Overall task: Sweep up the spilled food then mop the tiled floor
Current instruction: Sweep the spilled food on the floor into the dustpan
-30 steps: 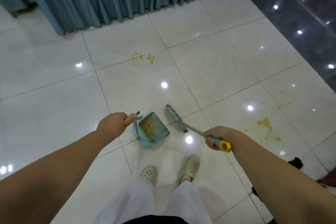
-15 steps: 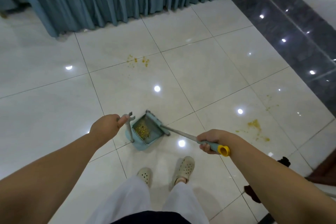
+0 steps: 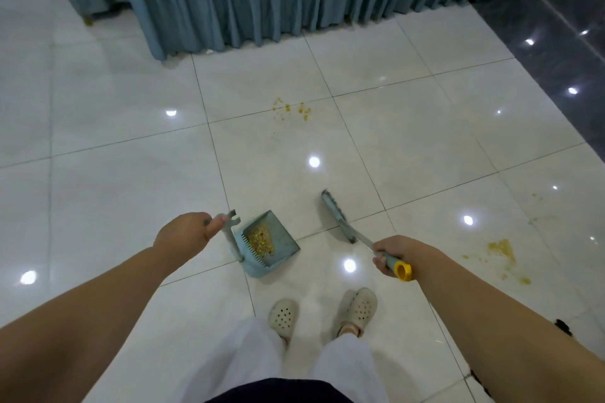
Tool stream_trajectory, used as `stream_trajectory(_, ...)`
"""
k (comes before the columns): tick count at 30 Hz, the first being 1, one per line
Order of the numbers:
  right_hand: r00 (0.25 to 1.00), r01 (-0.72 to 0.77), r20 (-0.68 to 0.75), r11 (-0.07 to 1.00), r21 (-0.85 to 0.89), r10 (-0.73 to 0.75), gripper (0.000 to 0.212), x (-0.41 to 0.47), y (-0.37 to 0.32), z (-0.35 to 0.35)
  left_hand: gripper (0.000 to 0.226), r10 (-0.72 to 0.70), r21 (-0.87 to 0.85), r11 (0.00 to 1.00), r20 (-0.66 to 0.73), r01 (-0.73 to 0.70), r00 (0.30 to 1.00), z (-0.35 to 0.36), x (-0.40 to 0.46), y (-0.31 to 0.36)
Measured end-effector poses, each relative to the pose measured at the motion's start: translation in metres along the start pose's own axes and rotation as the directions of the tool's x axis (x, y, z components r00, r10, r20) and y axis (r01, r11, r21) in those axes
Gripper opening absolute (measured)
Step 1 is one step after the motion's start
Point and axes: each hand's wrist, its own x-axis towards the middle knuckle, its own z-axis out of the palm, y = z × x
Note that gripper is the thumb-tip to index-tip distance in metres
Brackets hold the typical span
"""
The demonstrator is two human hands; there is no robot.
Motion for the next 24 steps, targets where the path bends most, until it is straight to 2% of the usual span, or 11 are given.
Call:
stream_trajectory(3, 0.998, -0.022, 0.053, 1.0, -0.011, 0.023, 0.013, -0.007, 0.003, 0.026, 0.056, 0.006, 0.028, 1.0, -0.004, -0.006, 1.0, 0.002, -0.002, -0.005)
stream_trajectory(9, 0.975, -0.069, 0.214, 0.997, 0.028, 0.061, 0.014, -0.027, 0.006, 0.071, 0.056, -0.032, -0.022, 0.999, 0.033, 0.032, 0.999, 0.004, -0.006, 0.001)
stream_trajectory(14, 0.951, -0.1, 0.3, 0.992, 0.076, 0.073, 0.013, -0.041, 0.008, 0.085, 0.052, -0.095, -0.194, 0.972, 0.192, 0.133, 0.977, -0.002, -0.008, 0.006)
stream_trajectory(18, 0.95, -0.083, 0.307, 0.994, 0.076, 0.056, 0.014, -0.052, 0.009, 0.076, 0.053, -0.064, -0.306, 0.94, 0.277, 0.151, 0.959, -0.007, -0.008, 0.01)
stream_trajectory(24, 0.971, -0.036, 0.238, 0.989, 0.145, 0.0, 0.016, -0.061, 0.012, 0.054, 0.055, -0.055, -0.262, 0.959, 0.187, 0.104, 0.981, -0.004, -0.014, 0.037)
